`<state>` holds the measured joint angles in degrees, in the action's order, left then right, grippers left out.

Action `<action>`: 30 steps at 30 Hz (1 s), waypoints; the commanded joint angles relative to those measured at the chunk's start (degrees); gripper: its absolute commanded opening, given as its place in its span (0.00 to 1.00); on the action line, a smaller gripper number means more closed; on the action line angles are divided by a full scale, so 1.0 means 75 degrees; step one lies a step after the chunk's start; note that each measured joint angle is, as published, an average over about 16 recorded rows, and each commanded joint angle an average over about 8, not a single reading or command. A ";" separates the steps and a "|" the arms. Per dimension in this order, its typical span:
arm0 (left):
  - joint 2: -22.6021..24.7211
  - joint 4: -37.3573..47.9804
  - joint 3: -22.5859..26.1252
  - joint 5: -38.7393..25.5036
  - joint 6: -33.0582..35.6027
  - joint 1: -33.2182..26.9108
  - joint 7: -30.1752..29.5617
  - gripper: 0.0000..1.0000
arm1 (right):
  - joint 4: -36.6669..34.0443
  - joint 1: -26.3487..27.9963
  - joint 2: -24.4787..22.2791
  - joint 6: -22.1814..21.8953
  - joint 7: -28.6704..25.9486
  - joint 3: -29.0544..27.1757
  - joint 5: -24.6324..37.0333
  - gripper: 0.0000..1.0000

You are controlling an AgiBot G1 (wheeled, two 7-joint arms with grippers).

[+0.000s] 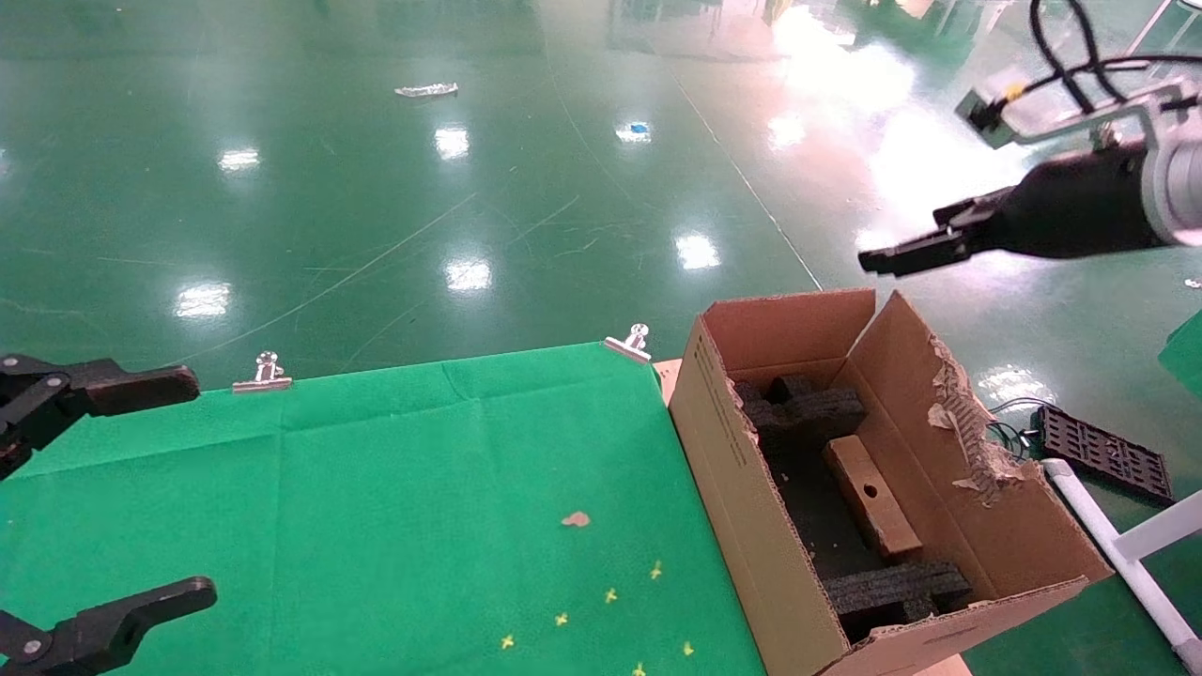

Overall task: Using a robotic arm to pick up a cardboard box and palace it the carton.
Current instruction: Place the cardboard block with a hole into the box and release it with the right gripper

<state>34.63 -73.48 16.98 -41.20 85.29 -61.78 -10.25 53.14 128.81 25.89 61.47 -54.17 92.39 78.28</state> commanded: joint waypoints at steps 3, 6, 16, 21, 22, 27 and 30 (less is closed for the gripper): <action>0.0000 0.0002 0.0001 0.0001 -0.0001 0.0000 0.0001 1.00 | 0.0455 -0.0076 -0.0162 -0.0035 -0.0014 -0.0159 -0.0022 1.00; 0.0000 0.0004 0.0002 0.0002 -0.0001 -0.0001 0.0003 1.00 | 0.0606 -0.0422 -0.0131 0.0093 0.0213 -0.0572 -0.0212 1.00; -0.0001 0.0007 0.0007 0.0004 0.0000 -0.0003 0.0005 1.00 | 0.0982 -0.1936 0.0108 0.0649 0.1202 -0.2276 -0.1035 1.00; -0.0002 0.0008 0.0009 0.0005 -0.0001 -0.0004 0.0006 1.00 | 0.1169 -0.2693 0.0227 0.0927 0.1696 -0.3127 -0.1447 1.00; -0.0002 0.0008 0.0010 0.0005 -0.0001 -0.0004 0.0007 1.00 | 0.1207 -0.2843 0.0251 0.0982 0.1794 -0.3296 -0.1528 1.00; -0.0003 0.0008 0.0012 0.0007 -0.0002 -0.0005 0.0008 1.00 | 0.1395 -0.3602 0.0371 0.1261 0.2289 -0.4150 -0.1941 1.00; -0.0003 0.0008 0.0013 0.0008 -0.0002 -0.0005 0.0008 1.00 | 0.1507 -0.4053 0.0442 0.1426 0.2583 -0.4657 -0.2186 1.00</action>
<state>34.61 -73.43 17.08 -41.14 85.28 -61.82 -10.19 64.44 98.41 29.21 72.17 -34.80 57.47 61.88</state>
